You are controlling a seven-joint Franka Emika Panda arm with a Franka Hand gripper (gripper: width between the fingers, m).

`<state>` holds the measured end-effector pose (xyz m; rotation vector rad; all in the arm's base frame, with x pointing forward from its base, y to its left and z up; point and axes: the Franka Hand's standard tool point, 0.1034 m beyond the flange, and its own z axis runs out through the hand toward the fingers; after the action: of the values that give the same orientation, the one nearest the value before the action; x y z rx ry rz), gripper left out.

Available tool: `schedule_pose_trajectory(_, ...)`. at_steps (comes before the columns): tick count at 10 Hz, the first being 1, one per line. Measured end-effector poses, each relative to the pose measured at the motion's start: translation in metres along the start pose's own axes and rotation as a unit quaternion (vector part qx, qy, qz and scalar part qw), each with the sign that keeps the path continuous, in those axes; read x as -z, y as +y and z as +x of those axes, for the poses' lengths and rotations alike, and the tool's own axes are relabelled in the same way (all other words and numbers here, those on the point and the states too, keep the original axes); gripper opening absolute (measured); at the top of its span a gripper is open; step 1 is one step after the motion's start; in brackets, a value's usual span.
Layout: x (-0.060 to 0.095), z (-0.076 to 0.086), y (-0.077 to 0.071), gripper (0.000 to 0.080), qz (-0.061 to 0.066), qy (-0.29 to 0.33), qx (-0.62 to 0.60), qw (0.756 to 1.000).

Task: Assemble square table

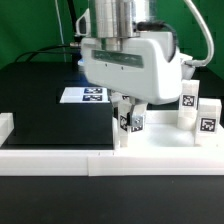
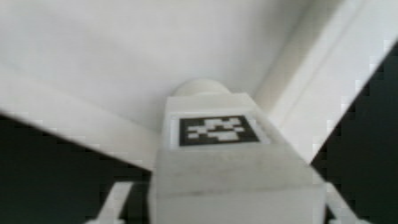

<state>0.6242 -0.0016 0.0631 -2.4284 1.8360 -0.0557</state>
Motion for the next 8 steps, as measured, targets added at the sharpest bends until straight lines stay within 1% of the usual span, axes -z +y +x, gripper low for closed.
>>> schedule_pose_trajectory(1,-0.0001,0.0006,-0.0003,0.0292,-0.009,-0.011,-0.070,0.997)
schedule_pose_trajectory(2,0.0000,0.0019,0.0003,0.0292,-0.012,-0.023,-0.158,0.987)
schedule_pose_trajectory(3,0.0000,0.0021,0.0007,0.0292,-0.012,-0.026,-0.199,0.980)
schedule_pose_trajectory(6,0.0004,0.0013,0.0011,0.0292,-0.016,-0.025,-0.278,0.960)
schedule_pose_trajectory(8,0.0008,0.0008,0.0010,0.0292,-0.017,-0.023,-0.308,0.951)
